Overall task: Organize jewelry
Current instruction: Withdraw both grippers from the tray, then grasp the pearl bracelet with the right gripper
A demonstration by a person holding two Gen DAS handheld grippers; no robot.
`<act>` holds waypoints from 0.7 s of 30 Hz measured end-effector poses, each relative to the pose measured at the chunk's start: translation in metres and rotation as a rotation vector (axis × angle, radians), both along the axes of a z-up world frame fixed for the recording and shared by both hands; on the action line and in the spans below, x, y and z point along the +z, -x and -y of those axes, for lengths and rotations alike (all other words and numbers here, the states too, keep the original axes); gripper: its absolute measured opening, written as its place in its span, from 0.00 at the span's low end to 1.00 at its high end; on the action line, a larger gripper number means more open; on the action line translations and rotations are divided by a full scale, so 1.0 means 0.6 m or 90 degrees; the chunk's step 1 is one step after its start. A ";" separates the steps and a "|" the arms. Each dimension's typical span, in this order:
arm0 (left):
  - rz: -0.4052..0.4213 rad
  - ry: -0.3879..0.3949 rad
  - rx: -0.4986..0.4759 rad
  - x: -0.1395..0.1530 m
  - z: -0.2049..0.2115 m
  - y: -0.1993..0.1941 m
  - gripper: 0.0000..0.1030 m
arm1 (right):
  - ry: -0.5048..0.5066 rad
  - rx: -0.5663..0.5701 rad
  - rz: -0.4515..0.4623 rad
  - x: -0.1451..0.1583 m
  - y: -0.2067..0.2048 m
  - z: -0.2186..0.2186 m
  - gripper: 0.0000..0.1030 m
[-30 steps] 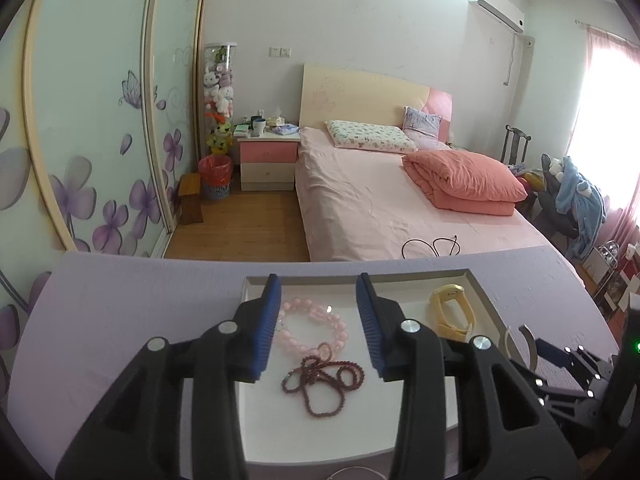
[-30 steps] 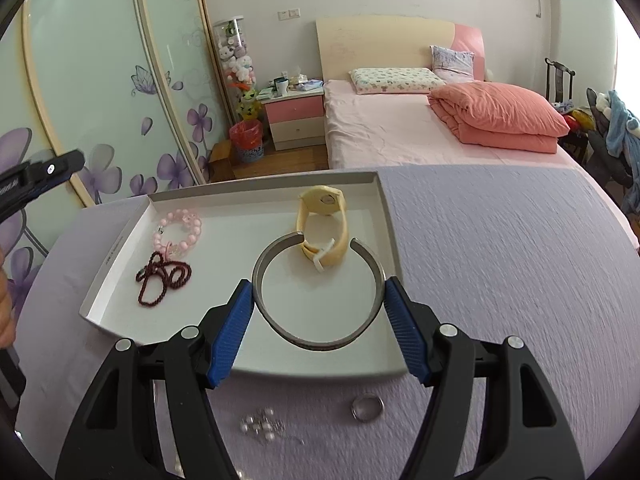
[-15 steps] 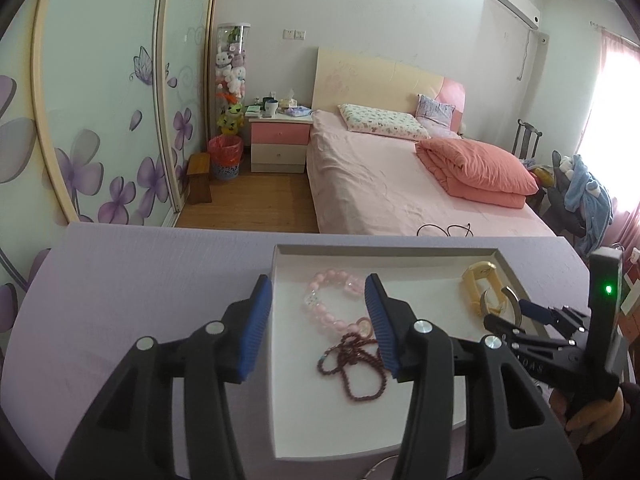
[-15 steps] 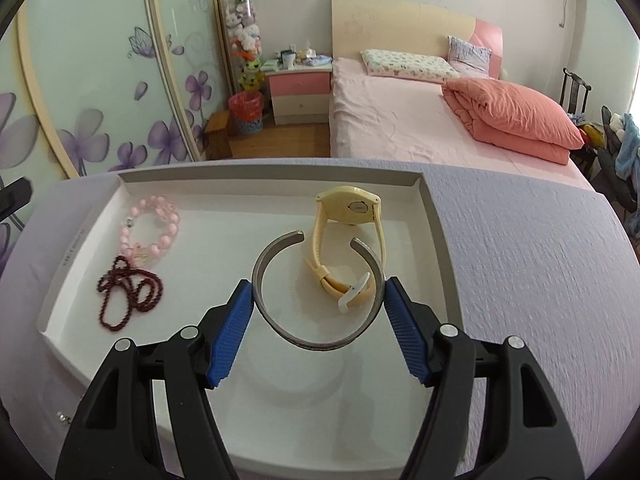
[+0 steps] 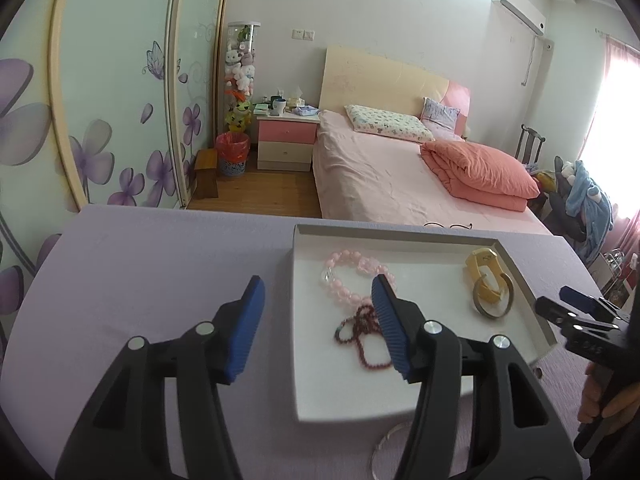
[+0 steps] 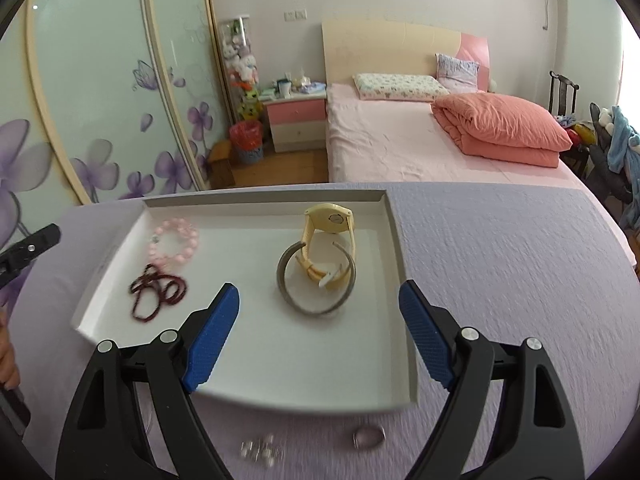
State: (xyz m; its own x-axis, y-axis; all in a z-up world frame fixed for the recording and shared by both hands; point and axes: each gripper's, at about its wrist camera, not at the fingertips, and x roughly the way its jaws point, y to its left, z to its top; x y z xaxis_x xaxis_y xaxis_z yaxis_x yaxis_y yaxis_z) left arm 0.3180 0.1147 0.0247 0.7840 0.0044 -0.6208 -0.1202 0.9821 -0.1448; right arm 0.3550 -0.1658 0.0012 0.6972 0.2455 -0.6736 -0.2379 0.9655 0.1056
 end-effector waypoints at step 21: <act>-0.019 -0.013 -0.043 -0.060 0.038 0.206 0.72 | -0.007 0.067 -0.026 -0.057 0.200 0.007 0.63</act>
State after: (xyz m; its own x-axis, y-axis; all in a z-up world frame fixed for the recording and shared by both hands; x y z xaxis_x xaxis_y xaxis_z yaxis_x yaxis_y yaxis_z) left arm 0.1942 0.0916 -0.0110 0.7636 -0.0352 -0.6448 -0.0574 0.9908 -0.1221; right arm 0.2349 -0.1698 -0.0330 0.6387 0.3233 -0.6983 -0.3330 0.9342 0.1279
